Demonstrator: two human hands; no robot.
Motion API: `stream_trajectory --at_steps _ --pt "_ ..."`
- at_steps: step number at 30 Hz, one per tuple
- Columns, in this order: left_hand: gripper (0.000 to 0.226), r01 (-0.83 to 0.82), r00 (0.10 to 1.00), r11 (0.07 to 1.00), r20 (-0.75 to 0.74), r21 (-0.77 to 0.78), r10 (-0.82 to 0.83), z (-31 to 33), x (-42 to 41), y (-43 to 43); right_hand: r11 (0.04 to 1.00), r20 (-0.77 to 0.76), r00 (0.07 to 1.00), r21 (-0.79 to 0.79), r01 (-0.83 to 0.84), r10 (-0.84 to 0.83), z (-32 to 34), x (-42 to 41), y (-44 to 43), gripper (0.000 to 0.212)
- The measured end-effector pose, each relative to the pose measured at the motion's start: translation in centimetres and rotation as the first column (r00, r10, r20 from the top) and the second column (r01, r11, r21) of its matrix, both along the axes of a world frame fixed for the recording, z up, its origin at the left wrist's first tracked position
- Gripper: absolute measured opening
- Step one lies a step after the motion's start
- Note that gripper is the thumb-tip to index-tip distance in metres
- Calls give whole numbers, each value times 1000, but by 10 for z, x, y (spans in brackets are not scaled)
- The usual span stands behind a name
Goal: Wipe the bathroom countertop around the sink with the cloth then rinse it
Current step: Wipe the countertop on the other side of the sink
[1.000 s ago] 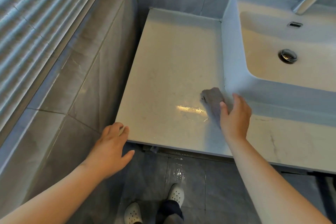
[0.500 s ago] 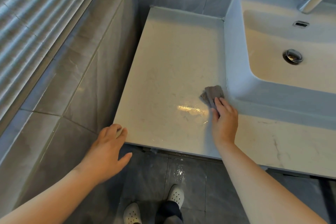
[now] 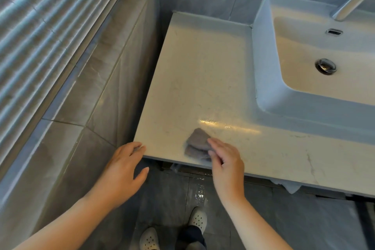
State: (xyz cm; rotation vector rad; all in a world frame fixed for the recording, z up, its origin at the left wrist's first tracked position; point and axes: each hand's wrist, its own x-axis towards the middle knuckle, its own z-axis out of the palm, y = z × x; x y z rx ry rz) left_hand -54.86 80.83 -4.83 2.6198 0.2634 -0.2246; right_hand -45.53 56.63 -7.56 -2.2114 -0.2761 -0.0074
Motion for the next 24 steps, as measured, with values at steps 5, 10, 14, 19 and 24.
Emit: stream_trajectory --at_steps 5,10,14,19,24 --pt "57 -70 996 998 48 -4 71 -1 -15 3 981 14 993 -158 114 -114 -16 1 11 46" --pt "57 -151 988 987 24 -48 152 0 -35 7 984 61 997 -170 50 -40 -24 -33 65 45" --pt "57 -214 977 974 -20 -75 213 1 -54 13 987 56 997 -159 -34 43 -24 -42 97 45" --pt "57 -245 969 964 -59 -99 240 5 -68 18 946 -61 946 -54 -320 317 -9 -51 112 37" --pt "62 -260 964 957 -99 -132 249 14 -69 17 913 -328 853 119 -389 406 20 -51 82 33"
